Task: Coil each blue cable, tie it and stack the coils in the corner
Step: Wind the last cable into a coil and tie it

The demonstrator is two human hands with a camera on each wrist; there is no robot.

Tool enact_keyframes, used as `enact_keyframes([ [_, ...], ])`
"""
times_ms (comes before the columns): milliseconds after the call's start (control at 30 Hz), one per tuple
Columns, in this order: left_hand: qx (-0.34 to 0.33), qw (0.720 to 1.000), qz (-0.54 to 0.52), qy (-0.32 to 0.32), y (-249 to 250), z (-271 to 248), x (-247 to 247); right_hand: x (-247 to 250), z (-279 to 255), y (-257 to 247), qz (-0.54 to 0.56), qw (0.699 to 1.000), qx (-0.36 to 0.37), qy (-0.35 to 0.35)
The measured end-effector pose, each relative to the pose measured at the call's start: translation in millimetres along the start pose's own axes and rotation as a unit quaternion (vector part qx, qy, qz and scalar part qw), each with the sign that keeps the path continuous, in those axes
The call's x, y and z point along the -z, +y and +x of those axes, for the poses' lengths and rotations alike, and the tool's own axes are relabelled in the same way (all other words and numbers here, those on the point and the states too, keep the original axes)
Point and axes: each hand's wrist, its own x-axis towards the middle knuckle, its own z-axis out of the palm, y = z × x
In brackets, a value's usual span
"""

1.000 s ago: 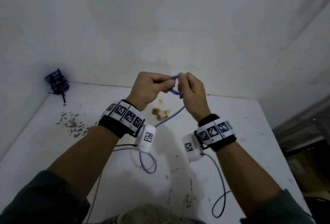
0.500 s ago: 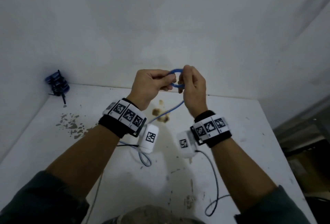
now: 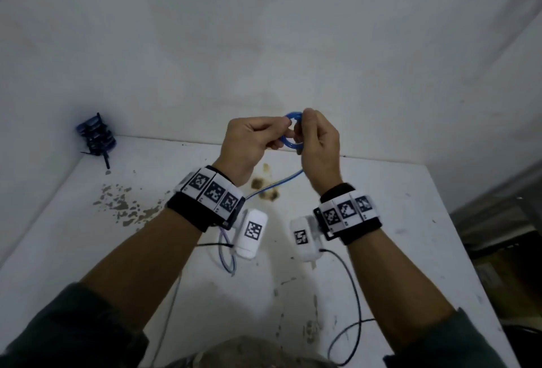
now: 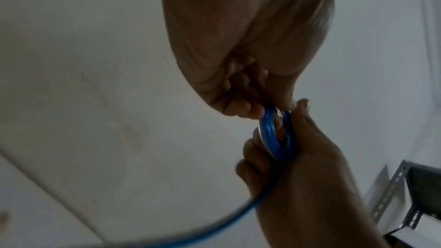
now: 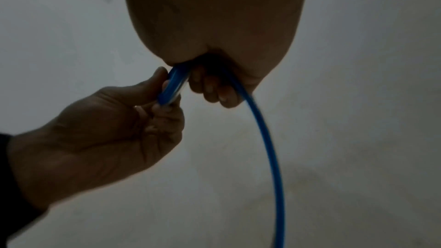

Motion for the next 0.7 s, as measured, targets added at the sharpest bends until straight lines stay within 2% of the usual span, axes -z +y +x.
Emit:
enact_keyframes([
  [67, 0.017, 1.0, -0.021, -0.007, -7.0, -3.6, -4.2, -6.5, -4.5, 1.2, 0.031, 0.998, -0.025, 0.043],
  [100, 0.018, 1.0, 0.003, -0.022, -8.6, -3.2, -1.1, -3.6, -4.4, 3.4, 0.004, 0.999, -0.021, 0.026],
  [133, 0.013, 0.998, 0.038, -0.04, -8.0, -1.7, 4.5, 2.1, -2.5, 5.1, -0.05, 0.999, -0.006, -0.015],
  [200, -0.002, 0.993, 0.102, -0.064, -4.2, 2.0, 16.3, 13.3, 3.8, 5.8, -0.18, 0.976, 0.023, -0.121],
  [233, -0.012, 0.992, 0.113, -0.063, -2.2, 4.7, 20.0, 16.6, 7.0, 5.7, -0.206, 0.967, 0.026, -0.148],
  [267, -0.024, 0.993, 0.108, -0.052, -1.0, 6.7, 20.7, 16.4, 8.0, 5.4, -0.193, 0.971, 0.023, -0.14],
  [300, -0.036, 0.995, 0.092, -0.03, -0.5, 7.6, 17.3, 13.4, 7.2, 4.5, -0.156, 0.982, 0.014, -0.103],
  [333, -0.046, 0.996, 0.07, -0.001, -1.7, 7.3, 11.4, 8.7, 5.5, 4.2, -0.104, 0.994, -0.009, -0.044],
  [400, -0.041, 0.997, 0.012, 0.06, -6.9, 4.8, 0.1, -3.4, 0.0, 5.7, 0.003, 0.996, -0.063, 0.059],
  [467, -0.008, 0.996, -0.041, 0.076, -13.2, 0.6, -2.2, -11.1, -3.6, 8.6, 0.025, 0.994, -0.069, 0.085],
  [533, 0.023, 0.998, -0.033, 0.041, -16.6, -3.9, 4.7, -7.6, -2.0, 12.6, -0.034, 0.997, -0.032, 0.056],
  [633, 0.001, 0.99, 0.133, -0.04, -9.6, -3.2, 17.8, 6.2, 7.2, 11.6, -0.195, 0.979, 0.033, -0.055],
  [700, -0.012, 0.979, 0.197, -0.058, -2.1, 1.5, 20.9, 11.3, 14.6, 9.4, -0.239, 0.964, 0.045, -0.113],
])
